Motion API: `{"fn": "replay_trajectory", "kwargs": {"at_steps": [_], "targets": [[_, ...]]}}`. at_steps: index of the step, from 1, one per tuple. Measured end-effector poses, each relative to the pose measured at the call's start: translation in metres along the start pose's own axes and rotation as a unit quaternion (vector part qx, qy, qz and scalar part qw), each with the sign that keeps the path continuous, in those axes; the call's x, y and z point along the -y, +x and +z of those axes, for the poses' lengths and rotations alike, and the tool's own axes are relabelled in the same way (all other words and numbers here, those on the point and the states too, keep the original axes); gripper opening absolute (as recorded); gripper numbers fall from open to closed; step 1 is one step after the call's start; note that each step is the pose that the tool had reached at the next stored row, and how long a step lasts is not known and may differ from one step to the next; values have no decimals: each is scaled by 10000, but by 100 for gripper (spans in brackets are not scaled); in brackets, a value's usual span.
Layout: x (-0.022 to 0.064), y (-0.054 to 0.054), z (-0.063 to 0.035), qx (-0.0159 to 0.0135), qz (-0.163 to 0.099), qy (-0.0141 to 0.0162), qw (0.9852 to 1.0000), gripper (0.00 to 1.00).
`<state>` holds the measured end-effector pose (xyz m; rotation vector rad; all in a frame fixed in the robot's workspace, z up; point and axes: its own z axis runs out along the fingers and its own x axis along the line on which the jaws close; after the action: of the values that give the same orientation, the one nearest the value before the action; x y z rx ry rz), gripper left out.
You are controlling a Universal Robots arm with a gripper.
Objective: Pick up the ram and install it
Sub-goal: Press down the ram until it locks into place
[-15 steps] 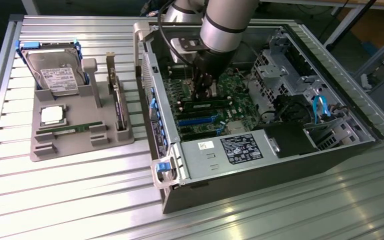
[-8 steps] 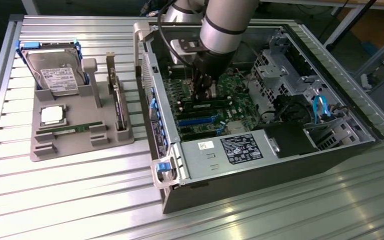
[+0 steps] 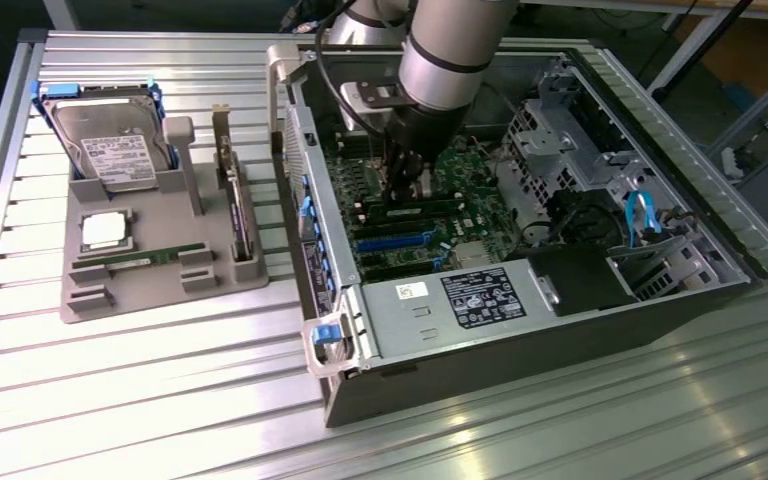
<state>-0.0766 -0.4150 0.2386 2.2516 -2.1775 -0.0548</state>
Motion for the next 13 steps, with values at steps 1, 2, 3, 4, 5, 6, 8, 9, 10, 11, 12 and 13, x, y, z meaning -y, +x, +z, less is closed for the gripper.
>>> {"fn": "replay_trajectory", "kwargs": {"at_steps": [1,2,3,4,5,6,8,9,10,11,12,13], "targets": [[0,0,7,-1,0,0,10000,10],[0,1,16,-2,0,-1,10000,10],[0,1,24,-3,0,-2,10000,10],[0,1,31,-3,0,-1,10000,10],[1,1,39,-3,0,-1,10000,10],[1,2,40,-3,0,-2,10000,10],[1,1,41,-2,0,-1,10000,10],[1,1,43,-2,0,-1,10000,10],[1,1,47,-1,0,-1,10000,10],[1,2,55,-2,0,-1,10000,10],[1,2,58,-4,0,-2,10000,10],[1,2,60,-3,0,-2,10000,10]]}}
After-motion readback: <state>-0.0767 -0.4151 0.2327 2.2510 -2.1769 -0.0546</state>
